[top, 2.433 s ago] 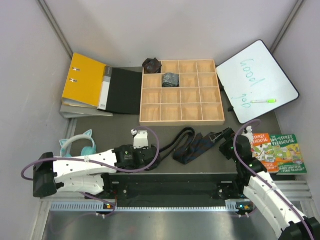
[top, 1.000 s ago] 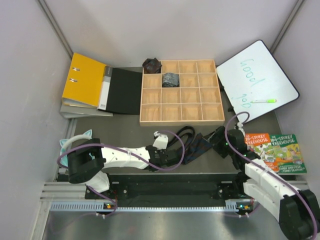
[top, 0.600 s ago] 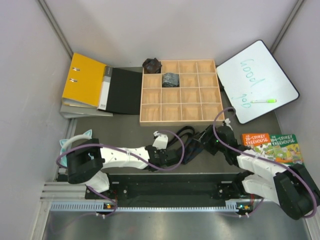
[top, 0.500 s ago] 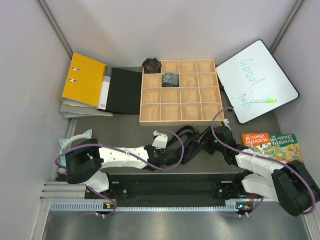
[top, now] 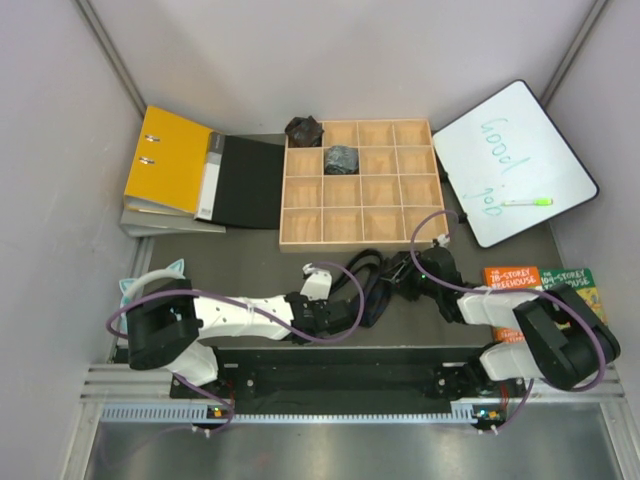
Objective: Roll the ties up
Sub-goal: Flatten out the tie at the center of the board.
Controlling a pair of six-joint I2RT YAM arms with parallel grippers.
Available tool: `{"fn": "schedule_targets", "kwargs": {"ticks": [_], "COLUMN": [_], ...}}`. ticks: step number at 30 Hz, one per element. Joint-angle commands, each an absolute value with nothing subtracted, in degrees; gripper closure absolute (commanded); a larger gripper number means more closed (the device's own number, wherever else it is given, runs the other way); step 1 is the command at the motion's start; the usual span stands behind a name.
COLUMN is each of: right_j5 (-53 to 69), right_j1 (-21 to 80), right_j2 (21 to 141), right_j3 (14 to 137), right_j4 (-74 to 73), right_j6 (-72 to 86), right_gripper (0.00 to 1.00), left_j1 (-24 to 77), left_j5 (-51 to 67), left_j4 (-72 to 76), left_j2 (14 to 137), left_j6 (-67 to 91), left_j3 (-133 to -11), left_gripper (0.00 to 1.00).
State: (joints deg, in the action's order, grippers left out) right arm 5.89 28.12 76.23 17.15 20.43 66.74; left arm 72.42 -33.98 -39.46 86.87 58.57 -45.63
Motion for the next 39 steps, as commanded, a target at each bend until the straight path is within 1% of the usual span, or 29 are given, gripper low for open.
{"fn": "schedule_targets", "kwargs": {"ticks": [1, 8, 10, 11, 13, 14, 17, 19, 21, 25, 27, 28, 29, 34, 39], "right_j5": [4.3, 4.2, 4.3, 4.5, 4.7, 5.0, 5.4, 5.4, 4.6, 2.6, 2.2, 2.1, 2.1, 3.9, 5.0], "right_j1": [28.8, 28.8, 28.8, 28.8, 28.8, 28.8, 28.7, 28.7, 28.7, 28.7, 28.7, 28.7, 28.7, 28.7, 28.7], "right_j2": [79.7, 81.1, 81.4, 81.4, 81.8, 81.9, 81.5, 80.6, 78.5, 74.3, 72.8, 72.5, 72.5, 75.7, 79.2], "right_j3": [15.5, 15.6, 15.0, 15.0, 15.1, 15.1, 15.6, 16.4, 17.1, 17.1, 16.5, 16.3, 16.2, 15.2, 15.0], "right_j4": [15.9, 17.2, 18.5, 18.7, 19.5, 19.6, 18.9, 16.5, 14.4, 10.6, 9.8, 9.8, 10.4, 14.2, 18.1], "right_j6": [65.8, 65.9, 66.3, 66.4, 66.2, 66.3, 66.1, 65.8, 64.9, 63.9, 63.6, 63.6, 63.6, 64.2, 64.9], "right_gripper": [0.62, 0.68, 0.72, 0.77, 0.82, 0.86, 0.92, 0.92, 0.91, 0.84, 0.83, 0.80, 0.77, 0.71, 0.71], "left_j1": [72.2, 72.2, 72.2, 72.2, 72.2, 72.2, 72.2, 72.2, 72.2, 72.2, 72.2, 72.2, 72.2, 72.2, 72.2], "left_j5": [-35.5, -35.9, -35.9, -35.9, -35.8, -35.8, -36.3, -37.4, -38.3, -41.6, -42.4, -42.7, -43.1, -42.8, -41.8], "left_j4": [-40.4, -41.0, -41.1, -41.2, -41.2, -41.2, -42.4, -43.9, -45.4, -52.3, -54.1, -54.8, -55.3, -54.1, -53.5], "left_j2": [84.4, 83.8, 83.8, 83.8, 83.8, 83.8, 83.7, 83.3, 82.3, 79.4, 76.9, 75.9, 74.2, 71.6, 73.0], "left_j6": [59.3, 59.3, 59.3, 59.4, 59.5, 59.5, 59.3, 59.2, 59.2, 60.6, 61.2, 61.3, 61.3, 61.3, 62.1], "left_j3": [-45.4, -45.3, -45.3, -45.3, -45.2, -45.3, -45.9, -46.7, -47.1, -48.9, -49.7, -49.9, -49.7, -47.8, -47.3], "left_gripper": [1.00, 1.00, 1.00, 1.00, 1.00, 1.00, 1.00, 1.00, 1.00, 1.00, 1.00, 1.00, 1.00, 1.00, 1.00]}}
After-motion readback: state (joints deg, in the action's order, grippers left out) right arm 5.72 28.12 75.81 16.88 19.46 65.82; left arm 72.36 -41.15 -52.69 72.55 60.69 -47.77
